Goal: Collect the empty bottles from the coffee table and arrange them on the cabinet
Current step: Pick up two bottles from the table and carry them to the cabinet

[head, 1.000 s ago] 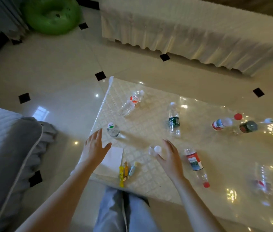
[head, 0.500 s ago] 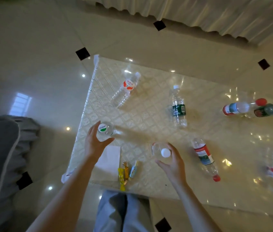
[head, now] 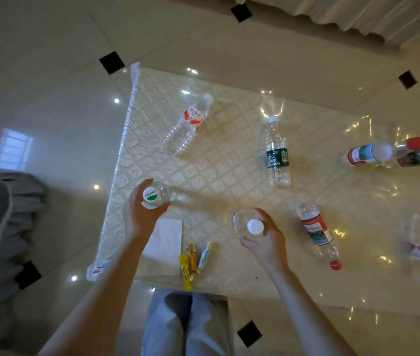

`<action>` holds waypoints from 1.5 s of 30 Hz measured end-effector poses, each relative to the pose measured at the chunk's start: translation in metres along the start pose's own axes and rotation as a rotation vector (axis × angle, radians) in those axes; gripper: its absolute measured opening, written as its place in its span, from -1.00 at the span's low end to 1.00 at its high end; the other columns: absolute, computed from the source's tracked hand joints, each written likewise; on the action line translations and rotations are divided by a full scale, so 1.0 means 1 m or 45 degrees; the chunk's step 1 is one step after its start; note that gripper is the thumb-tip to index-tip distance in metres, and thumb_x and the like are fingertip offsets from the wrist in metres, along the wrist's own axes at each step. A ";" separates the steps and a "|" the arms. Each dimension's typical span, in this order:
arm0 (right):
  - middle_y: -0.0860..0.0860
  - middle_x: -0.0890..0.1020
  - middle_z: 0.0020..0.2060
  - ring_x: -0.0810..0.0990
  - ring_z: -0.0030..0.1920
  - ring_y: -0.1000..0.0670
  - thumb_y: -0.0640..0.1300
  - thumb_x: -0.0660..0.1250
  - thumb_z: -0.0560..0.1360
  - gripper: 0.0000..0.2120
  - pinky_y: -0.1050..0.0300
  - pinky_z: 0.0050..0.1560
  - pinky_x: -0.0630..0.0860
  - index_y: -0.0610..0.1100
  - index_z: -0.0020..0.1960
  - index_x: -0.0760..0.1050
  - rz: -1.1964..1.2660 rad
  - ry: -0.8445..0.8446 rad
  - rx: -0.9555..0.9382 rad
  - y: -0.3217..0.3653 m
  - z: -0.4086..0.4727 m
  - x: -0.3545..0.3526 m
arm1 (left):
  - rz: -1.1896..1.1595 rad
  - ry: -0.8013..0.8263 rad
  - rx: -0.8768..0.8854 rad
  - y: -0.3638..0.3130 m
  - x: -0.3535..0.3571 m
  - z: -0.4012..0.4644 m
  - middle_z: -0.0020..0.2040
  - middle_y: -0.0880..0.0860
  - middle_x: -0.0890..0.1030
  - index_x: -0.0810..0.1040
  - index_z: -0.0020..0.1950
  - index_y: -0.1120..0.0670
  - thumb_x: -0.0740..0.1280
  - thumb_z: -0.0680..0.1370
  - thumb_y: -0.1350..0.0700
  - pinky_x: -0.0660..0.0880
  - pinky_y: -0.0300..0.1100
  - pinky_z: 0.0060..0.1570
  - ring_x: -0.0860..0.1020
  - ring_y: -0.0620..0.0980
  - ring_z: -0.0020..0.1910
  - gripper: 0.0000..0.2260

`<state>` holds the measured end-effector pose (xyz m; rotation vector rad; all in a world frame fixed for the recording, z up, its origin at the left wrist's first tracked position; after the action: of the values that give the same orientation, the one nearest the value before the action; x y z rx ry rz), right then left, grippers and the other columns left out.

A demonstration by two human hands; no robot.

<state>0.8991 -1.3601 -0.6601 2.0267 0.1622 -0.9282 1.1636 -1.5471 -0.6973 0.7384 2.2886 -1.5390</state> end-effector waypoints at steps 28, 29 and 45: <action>0.31 0.47 0.14 0.46 0.14 0.25 -0.16 0.59 0.18 -0.35 0.44 0.03 0.38 0.02 0.22 0.45 0.143 0.169 -0.601 0.214 -0.129 -0.070 | -0.298 -0.491 0.144 -0.094 -0.213 -0.226 -0.08 -0.19 0.64 0.53 0.07 -0.28 0.63 0.15 0.05 0.49 -0.33 -0.10 0.59 -0.23 -0.10 -0.43; 0.35 0.46 0.12 0.47 0.12 0.25 -0.10 0.59 0.18 -0.36 0.41 0.00 0.41 0.07 0.20 0.44 0.127 0.194 -0.606 0.222 -0.137 -0.065 | -0.332 -0.521 0.137 -0.085 -0.225 -0.237 -0.07 -0.15 0.65 0.53 0.07 -0.27 0.63 0.16 0.05 0.52 -0.29 -0.10 0.61 -0.17 -0.09 -0.44; 0.30 0.51 0.08 0.47 0.11 0.29 0.01 0.58 0.14 -0.35 0.42 0.07 0.38 0.24 0.16 0.40 -0.025 0.380 -0.925 0.342 -0.293 0.068 | -0.383 -0.689 0.101 0.050 -0.420 -0.353 -0.04 -0.06 0.65 0.54 0.12 -0.14 0.60 0.23 0.11 0.54 -0.23 -0.02 0.59 -0.16 -0.07 -0.48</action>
<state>1.2573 -1.3593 -0.3795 1.4629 0.5925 -0.4658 1.5560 -1.3140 -0.3888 -0.0277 1.9899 -1.7025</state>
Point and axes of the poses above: each hand's wrist, its own z-axis towards the middle knuckle, its own x-axis out of the palm, y = z × x, the point moved 5 cm from there along z, towards the middle knuckle
